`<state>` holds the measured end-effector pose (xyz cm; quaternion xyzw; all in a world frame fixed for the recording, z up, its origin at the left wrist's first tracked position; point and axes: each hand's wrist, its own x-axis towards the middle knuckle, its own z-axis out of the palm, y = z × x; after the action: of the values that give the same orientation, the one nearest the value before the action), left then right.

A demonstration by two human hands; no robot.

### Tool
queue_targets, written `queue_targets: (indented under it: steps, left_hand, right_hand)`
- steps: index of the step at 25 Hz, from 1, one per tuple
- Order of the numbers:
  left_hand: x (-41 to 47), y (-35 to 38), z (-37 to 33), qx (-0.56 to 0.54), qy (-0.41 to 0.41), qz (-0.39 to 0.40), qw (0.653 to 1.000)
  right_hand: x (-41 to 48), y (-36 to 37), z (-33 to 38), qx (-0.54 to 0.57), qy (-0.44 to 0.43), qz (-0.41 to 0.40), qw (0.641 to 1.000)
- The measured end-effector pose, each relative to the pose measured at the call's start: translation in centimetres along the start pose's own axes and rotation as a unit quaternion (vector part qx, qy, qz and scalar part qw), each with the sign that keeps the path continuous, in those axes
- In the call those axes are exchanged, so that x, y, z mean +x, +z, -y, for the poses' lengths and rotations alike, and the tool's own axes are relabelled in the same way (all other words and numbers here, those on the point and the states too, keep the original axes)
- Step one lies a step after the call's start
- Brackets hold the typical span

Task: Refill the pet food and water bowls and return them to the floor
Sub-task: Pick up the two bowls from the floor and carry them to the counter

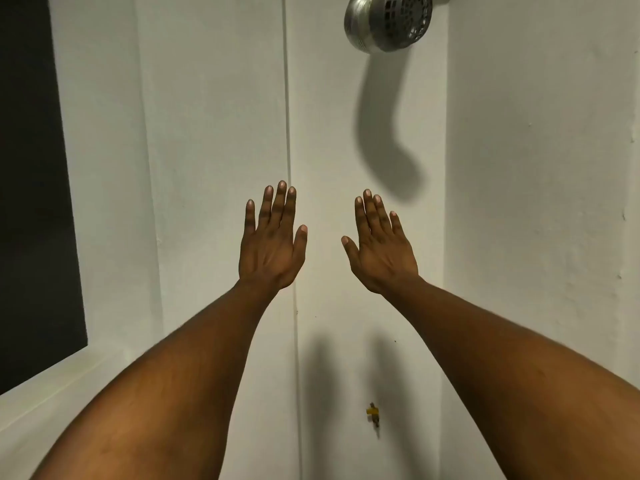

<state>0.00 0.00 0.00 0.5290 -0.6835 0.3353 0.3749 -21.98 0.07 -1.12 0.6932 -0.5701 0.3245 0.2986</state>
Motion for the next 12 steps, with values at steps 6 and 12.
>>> queue_targets:
  steps: [6, 12]
  left_hand:
    - [-0.3, 0.2, 0.2, 0.023, -0.011, 0.017, 1.000]
    - [-1.7, -0.1, 1.4, -0.002, -0.054, 0.080, 0.995]
  right_hand:
    - [0.2, 0.4, 0.2, 0.013, -0.003, 0.001, 1.000]
    - [-0.1, 1.0, 1.2, 0.077, -0.011, 0.033, 0.996]
